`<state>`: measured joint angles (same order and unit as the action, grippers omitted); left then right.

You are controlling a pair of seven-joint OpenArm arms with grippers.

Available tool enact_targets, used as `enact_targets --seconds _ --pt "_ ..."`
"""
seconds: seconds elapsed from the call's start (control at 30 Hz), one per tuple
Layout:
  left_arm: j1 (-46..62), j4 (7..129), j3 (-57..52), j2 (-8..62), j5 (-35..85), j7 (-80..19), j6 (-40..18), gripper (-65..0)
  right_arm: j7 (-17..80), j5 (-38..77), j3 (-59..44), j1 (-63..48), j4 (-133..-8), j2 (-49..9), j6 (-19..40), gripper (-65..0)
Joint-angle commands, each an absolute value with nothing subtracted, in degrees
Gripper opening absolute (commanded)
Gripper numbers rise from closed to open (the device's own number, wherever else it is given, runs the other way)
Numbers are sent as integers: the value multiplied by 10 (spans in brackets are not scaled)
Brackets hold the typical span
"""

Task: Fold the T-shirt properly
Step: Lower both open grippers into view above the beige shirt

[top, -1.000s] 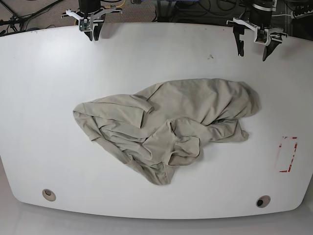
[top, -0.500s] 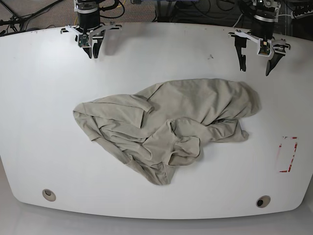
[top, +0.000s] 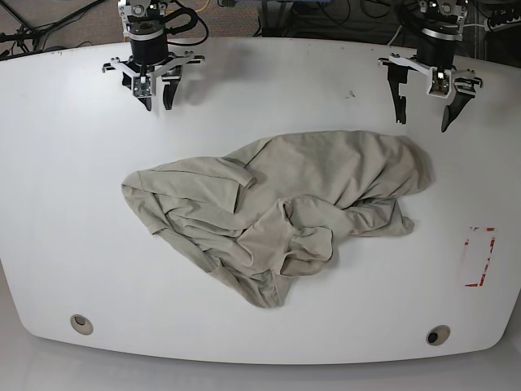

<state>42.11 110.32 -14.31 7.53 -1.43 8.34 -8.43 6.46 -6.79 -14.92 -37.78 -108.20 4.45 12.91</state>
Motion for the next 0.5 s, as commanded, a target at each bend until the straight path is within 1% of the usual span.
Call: enact_targets --seconds 0.0,0.2,0.47 --pt "420 1106 -147 80 -13 90 -81 -169 61 -61 -149 -386 -1090 45 132 -378" --pt "407 1098 -147 81 -15 90 -81 -161 79 -60 -145 -377 -1091 46 133 -374" --pt "374 1096 -146 88 -22 74 -82 -160 127 -62 -149 -322 -1095 45 136 -372"
